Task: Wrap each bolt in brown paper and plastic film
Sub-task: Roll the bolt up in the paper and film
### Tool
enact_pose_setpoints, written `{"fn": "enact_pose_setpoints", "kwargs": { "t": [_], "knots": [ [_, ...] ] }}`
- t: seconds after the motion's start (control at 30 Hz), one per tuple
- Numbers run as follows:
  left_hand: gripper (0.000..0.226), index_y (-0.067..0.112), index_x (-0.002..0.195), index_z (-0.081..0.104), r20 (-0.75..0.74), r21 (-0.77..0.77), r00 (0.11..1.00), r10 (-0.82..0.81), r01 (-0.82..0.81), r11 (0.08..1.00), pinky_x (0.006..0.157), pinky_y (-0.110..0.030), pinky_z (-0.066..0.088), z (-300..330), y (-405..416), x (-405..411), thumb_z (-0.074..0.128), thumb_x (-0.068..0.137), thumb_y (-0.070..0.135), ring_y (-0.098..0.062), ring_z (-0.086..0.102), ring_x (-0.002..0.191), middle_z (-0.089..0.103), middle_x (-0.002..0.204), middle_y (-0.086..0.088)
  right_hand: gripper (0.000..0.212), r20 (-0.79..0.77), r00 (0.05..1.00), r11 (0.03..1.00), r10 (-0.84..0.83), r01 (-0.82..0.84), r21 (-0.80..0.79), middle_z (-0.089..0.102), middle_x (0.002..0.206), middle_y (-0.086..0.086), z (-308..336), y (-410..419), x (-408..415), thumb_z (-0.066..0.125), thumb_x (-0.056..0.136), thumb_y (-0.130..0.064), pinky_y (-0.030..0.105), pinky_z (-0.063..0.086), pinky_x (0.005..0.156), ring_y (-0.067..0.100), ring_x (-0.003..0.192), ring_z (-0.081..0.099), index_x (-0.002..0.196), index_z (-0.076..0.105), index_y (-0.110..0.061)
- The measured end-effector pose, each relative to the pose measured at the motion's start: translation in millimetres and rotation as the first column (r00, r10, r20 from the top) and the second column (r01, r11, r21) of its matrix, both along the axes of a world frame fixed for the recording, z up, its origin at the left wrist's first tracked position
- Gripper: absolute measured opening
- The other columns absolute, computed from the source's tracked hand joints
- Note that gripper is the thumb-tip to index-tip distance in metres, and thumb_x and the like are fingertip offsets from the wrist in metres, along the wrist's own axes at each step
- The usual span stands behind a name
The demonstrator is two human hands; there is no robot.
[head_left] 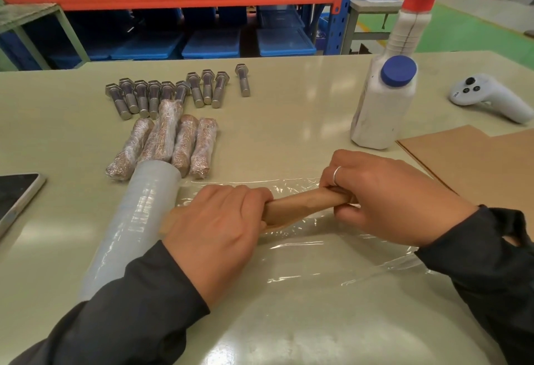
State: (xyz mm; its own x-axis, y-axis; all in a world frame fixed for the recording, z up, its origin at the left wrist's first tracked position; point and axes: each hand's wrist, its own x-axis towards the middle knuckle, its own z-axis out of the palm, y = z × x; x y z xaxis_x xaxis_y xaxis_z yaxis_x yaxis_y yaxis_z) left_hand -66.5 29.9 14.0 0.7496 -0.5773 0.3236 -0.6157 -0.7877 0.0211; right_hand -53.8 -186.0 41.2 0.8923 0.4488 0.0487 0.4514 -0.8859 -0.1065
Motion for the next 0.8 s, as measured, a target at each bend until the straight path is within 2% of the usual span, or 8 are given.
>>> {"fn": "enact_pose_setpoints", "kwargs": {
  "t": [0.1, 0.17, 0.23, 0.3, 0.4, 0.6, 0.7, 0.8],
  "knots": [
    [0.031, 0.005, 0.089, 0.066, 0.042, 0.0, 0.999, 0.027, -0.027, 1.0, 0.064, -0.031, 0.027, 2, 1, 0, 0.039, 0.081, 0.018, -0.025, 0.056, 0.055, 0.06, 0.068, -0.005, 0.024, 0.006, 0.999, 0.999, 0.044, -0.044, 0.012, 0.048, 0.103, -0.013, -1, 2, 1, 0.053, 0.082, -0.02, 0.029, 0.04, 0.075, 0.011, 0.091, 0.046, 0.105, 0.056, -0.028],
    [0.03, 0.005, 0.087, 0.066, 0.064, 0.007, 0.998, 0.028, -0.029, 1.0, 0.062, -0.031, 0.025, 3, 1, 0, 0.039, 0.08, 0.017, -0.025, 0.056, 0.054, 0.059, 0.066, -0.005, 0.032, 0.069, 0.995, 0.994, 0.076, -0.07, -0.079, 0.052, 0.107, -0.012, -4, 4, 1, 0.055, 0.083, -0.029, 0.028, 0.034, 0.081, 0.014, 0.097, 0.048, 0.115, 0.055, -0.032],
    [0.03, 0.005, 0.087, 0.066, 0.08, 0.019, 0.997, 0.017, -0.018, 1.0, 0.062, -0.03, 0.024, 3, -1, 0, 0.04, 0.08, 0.017, -0.025, 0.055, 0.053, 0.059, 0.065, -0.005, 0.041, 0.137, 0.984, 0.989, 0.116, -0.101, -0.112, 0.06, 0.1, -0.007, -7, 9, -1, 0.063, 0.079, -0.041, 0.033, 0.036, 0.083, 0.019, 0.092, 0.055, 0.118, 0.059, -0.029],
    [0.028, 0.007, 0.086, 0.067, 0.121, 0.038, 0.993, 0.01, -0.014, 0.999, 0.062, -0.029, 0.023, 3, -3, -3, 0.041, 0.079, 0.016, -0.023, 0.055, 0.052, 0.058, 0.064, -0.003, 0.046, 0.172, 0.973, 0.985, 0.154, -0.137, -0.109, 0.065, 0.088, -0.003, -12, 18, -5, 0.063, 0.077, -0.051, 0.036, 0.043, 0.08, 0.023, 0.083, 0.06, 0.113, 0.064, -0.022],
    [0.028, 0.007, 0.084, 0.068, 0.168, 0.046, 0.986, -0.009, 0.002, 0.999, 0.063, -0.028, 0.025, 3, -6, -4, 0.042, 0.078, 0.016, -0.022, 0.056, 0.052, 0.058, 0.063, -0.003, 0.044, 0.23, 0.959, 0.981, 0.168, -0.141, -0.13, 0.065, 0.075, -0.004, -16, 28, -7, 0.052, 0.078, -0.055, 0.031, 0.047, 0.069, 0.022, 0.07, 0.062, 0.098, 0.069, -0.02],
    [0.03, 0.008, 0.086, 0.068, 0.126, 0.019, 0.991, -0.052, 0.05, 0.999, 0.065, -0.027, 0.028, 2, -8, -3, 0.041, 0.08, 0.019, -0.021, 0.058, 0.055, 0.06, 0.066, -0.003, 0.029, 0.362, 0.921, 0.986, 0.147, -0.105, -0.132, 0.055, 0.05, -0.004, -21, 34, -11, 0.074, 0.062, -0.044, 0.021, 0.035, 0.045, 0.02, 0.045, 0.054, 0.061, 0.064, -0.017],
    [0.034, 0.007, 0.087, 0.068, 0.086, 0.008, 0.994, -0.07, 0.07, 0.998, 0.069, -0.026, 0.03, 0, -7, 0, 0.042, 0.08, 0.028, -0.021, 0.06, 0.057, 0.062, 0.068, -0.003, 0.032, 0.375, 0.914, 0.984, 0.155, -0.111, -0.137, 0.053, 0.047, -0.003, -22, 33, -11, 0.077, 0.059, -0.043, 0.019, 0.031, 0.041, 0.021, 0.041, 0.052, 0.056, 0.061, -0.015],
    [0.037, 0.007, 0.081, 0.069, 0.122, 0.003, 0.991, -0.052, 0.052, 0.999, 0.07, -0.027, 0.031, -1, -8, 1, 0.044, 0.076, 0.034, -0.021, 0.06, 0.054, 0.062, 0.064, -0.003, 0.031, 0.371, 0.915, 0.984, 0.16, -0.119, -0.131, 0.053, 0.047, -0.003, -22, 33, -12, 0.076, 0.061, -0.042, 0.019, 0.03, 0.038, 0.02, 0.04, 0.052, 0.058, 0.061, -0.015]
  ]
}}
